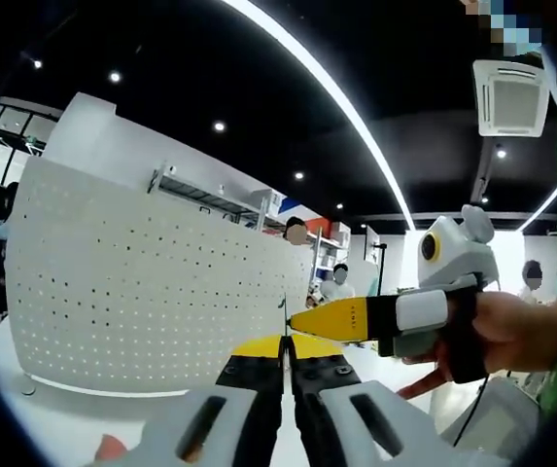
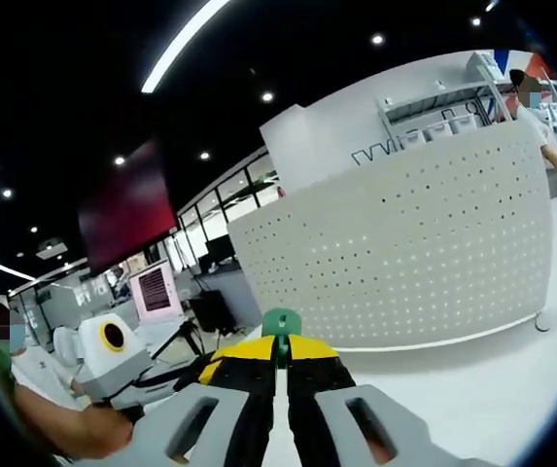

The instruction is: Insert the hook assembly into the mounting plate slot until the hook locks in place.

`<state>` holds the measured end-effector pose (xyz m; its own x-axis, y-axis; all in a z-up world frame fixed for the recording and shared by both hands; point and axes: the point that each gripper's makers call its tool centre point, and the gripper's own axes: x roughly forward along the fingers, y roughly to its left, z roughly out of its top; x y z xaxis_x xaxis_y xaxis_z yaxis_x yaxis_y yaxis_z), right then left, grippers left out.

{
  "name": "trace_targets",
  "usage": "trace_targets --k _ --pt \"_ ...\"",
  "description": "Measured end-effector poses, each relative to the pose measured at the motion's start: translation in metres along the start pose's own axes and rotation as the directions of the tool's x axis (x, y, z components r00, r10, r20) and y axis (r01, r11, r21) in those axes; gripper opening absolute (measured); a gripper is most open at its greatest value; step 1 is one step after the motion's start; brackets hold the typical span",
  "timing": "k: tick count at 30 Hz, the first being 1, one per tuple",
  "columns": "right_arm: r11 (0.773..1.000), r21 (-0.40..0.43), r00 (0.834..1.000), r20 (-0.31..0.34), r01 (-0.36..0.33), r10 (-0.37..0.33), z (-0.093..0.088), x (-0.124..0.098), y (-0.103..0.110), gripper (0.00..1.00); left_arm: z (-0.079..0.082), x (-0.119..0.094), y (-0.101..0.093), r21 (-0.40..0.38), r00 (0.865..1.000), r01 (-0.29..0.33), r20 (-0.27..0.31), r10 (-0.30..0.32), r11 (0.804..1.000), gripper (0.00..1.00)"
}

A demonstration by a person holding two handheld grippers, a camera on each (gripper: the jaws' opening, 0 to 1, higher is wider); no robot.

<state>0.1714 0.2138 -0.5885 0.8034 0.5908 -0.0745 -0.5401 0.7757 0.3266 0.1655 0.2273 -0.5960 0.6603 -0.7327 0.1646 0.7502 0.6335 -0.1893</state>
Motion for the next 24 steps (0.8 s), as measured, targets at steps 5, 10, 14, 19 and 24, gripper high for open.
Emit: trace_targets --k 5,10,14,19,24 --pt "1.0 -0.008 1.0 -0.001 -0.003 0.003 -0.0001 -0.0008 0.0004 0.01 -0.0008 0.0007 -0.0006 0.032 1.0 0.013 -0.022 -0.013 0.999 0.02" --pt "1.0 -0.018 1.0 -0.005 -0.005 0.004 -0.0007 -0.0012 -0.0002 0.01 -0.0012 0.0015 -0.0018 0.049 0.998 0.036 -0.048 -0.033 0.998 0.02" --pt "1.0 -0.023 1.0 -0.01 -0.003 0.003 -0.0021 -0.0015 -0.001 0.01 -0.0029 0.0017 -0.0023 0.047 0.997 0.046 -0.064 -0.043 0.998 0.03" --pt "1.0 -0.025 1.0 -0.014 0.002 -0.002 -0.0035 -0.0025 -0.0027 0.01 -0.0052 0.0019 -0.0023 0.045 0.996 0.048 -0.075 -0.045 0.998 0.07" --pt "0.999 -0.031 1.0 -0.008 0.008 -0.008 -0.0018 -0.0036 -0.0048 0.01 -0.0081 0.0027 -0.0019 0.045 0.995 0.05 -0.089 -0.046 0.998 0.13"
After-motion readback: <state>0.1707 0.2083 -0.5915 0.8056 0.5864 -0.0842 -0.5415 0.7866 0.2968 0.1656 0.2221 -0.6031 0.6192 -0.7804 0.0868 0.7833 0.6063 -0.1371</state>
